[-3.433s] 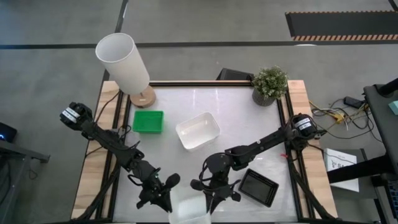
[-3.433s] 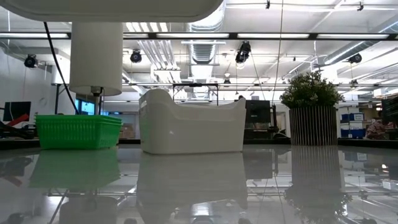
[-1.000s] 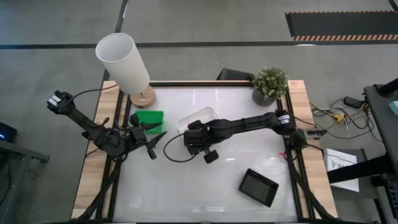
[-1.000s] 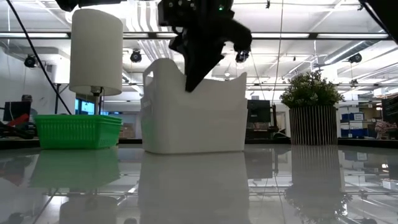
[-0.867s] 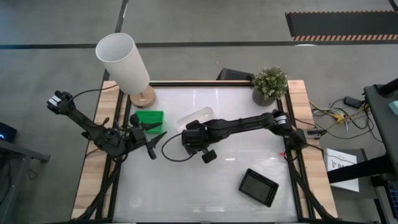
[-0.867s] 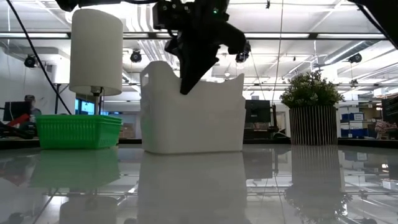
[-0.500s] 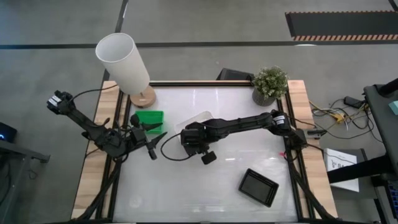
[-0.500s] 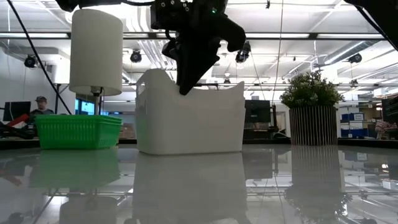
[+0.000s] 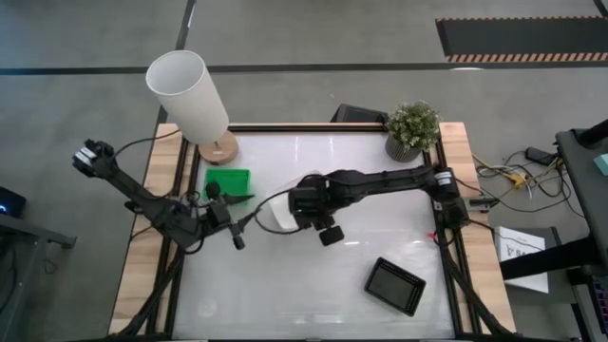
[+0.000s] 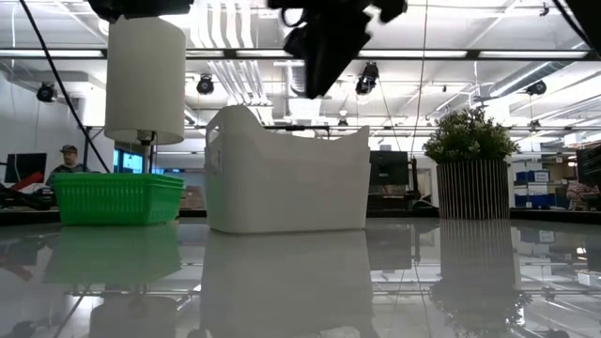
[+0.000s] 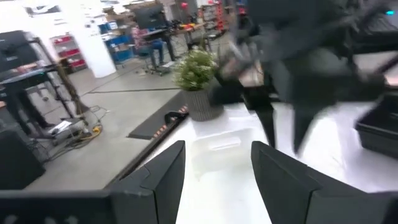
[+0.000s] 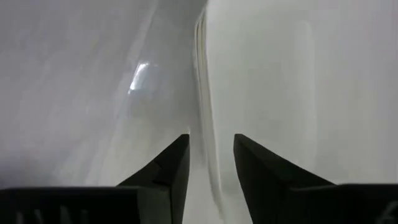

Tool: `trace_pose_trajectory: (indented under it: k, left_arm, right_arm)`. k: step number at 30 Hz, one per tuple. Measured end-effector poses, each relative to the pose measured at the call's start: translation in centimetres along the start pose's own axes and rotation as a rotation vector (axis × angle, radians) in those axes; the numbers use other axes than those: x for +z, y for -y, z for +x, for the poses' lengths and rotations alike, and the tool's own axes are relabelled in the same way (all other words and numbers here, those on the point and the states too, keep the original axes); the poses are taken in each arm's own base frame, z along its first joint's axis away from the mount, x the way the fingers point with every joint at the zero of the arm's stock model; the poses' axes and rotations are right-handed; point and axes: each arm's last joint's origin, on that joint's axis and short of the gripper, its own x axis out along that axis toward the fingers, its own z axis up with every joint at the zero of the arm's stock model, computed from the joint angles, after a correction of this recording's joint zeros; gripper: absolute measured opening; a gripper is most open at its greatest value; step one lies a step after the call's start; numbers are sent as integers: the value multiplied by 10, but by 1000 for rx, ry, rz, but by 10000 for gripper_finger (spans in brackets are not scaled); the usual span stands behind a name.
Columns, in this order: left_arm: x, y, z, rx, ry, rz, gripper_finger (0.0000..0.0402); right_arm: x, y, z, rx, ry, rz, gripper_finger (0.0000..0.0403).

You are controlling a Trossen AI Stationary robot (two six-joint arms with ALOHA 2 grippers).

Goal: Stack baskets by color
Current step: Stack the right white bin on top of the white bin

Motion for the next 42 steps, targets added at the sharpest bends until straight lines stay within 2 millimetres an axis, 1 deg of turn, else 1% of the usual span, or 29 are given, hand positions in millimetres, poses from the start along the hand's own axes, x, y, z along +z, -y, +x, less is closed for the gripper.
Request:
trace_pose_trajectory:
  k: [6,9,11,16,20,23,26,27,31,33,34,38,42]
  left_arm:
    - [-9,20,7,-179,-24,30,169]
    - [-15,34,13,-218,-30,13,169]
    - [-22,44,18,-219,-38,11,169]
    - [-39,72,32,-238,-16,-47,169]
    - [-53,96,47,-266,5,-82,165]
    - [-64,112,62,-252,-25,-63,148]
    - [-74,122,81,-231,-61,-39,116]
    - [-76,126,88,-247,-69,-38,103]
    - [-85,133,115,-353,-111,-38,45]
    - [-87,132,126,-385,-132,-54,16]
    - [-88,131,130,-384,-149,-65,8]
    - [-96,124,140,-331,-208,-58,8]
    - [-99,114,147,-204,-211,-46,8]
  right_arm:
    - [-23,-17,-27,-3,31,42,100]
    - [-36,-29,-32,-13,90,51,89]
    - [-45,-38,-33,-28,148,43,81]
    - [-70,-61,-27,-46,285,14,62]
    - [-91,-73,-23,-55,367,11,52]
    - [-106,-77,-21,-63,424,26,47]
    - [-119,-80,-21,-73,472,31,43]
    - [-123,-81,-22,-77,490,32,43]
    - [-136,-83,-24,-82,537,57,43]
    - [-141,-85,-26,-83,554,65,43]
    - [-143,-85,-27,-82,558,70,43]
    - [-149,-87,-28,-78,564,82,43]
    - [-153,-88,-23,-80,555,73,43]
